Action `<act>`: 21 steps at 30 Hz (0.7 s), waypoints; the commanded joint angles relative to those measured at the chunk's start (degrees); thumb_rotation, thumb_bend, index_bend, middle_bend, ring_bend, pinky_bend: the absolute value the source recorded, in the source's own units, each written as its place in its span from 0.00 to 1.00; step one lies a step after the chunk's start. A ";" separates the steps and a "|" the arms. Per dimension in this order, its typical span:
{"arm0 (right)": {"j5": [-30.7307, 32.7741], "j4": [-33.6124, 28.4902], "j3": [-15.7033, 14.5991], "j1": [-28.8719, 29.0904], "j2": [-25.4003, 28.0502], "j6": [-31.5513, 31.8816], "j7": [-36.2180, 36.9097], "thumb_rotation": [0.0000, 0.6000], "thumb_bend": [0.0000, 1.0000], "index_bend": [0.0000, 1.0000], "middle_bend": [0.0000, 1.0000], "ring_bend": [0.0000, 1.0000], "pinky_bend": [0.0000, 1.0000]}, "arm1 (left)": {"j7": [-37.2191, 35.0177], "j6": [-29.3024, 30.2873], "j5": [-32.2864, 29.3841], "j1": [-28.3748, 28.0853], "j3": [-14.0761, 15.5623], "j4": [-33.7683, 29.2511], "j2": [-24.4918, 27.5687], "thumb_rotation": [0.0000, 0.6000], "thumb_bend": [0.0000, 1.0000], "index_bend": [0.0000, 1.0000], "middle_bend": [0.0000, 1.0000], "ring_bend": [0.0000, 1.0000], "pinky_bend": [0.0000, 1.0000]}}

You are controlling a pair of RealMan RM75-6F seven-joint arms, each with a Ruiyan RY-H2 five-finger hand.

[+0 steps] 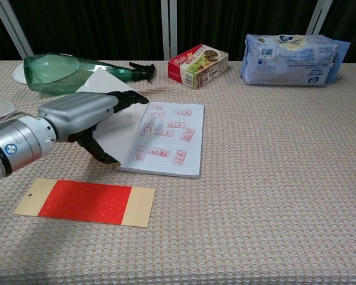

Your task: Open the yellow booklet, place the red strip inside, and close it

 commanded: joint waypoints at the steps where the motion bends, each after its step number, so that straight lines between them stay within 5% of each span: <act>1: 0.05 0.11 0.00 -0.16 0.07 0.22 0.20 1.00 0.21 0.32 0.18 0.18 0.21 | 4.88 -1.16 -2.90 -1.05 0.14 -1.16 1.09 1.00 0.17 0.00 0.00 0.00 0.10; 14: -1.09 0.69 0.03 0.88 -0.58 -0.52 0.46 1.00 0.21 0.32 0.18 0.18 0.21 | 6.91 3.20 -4.70 4.02 5.48 -16.67 15.47 1.00 0.17 0.01 0.00 0.00 0.10; 21: -1.60 -0.01 0.07 1.23 -0.33 -0.43 -0.11 1.00 0.21 0.32 0.18 0.18 0.21 | 6.94 3.34 -1.30 5.69 9.95 -22.91 22.76 1.00 0.19 0.16 0.00 0.00 0.10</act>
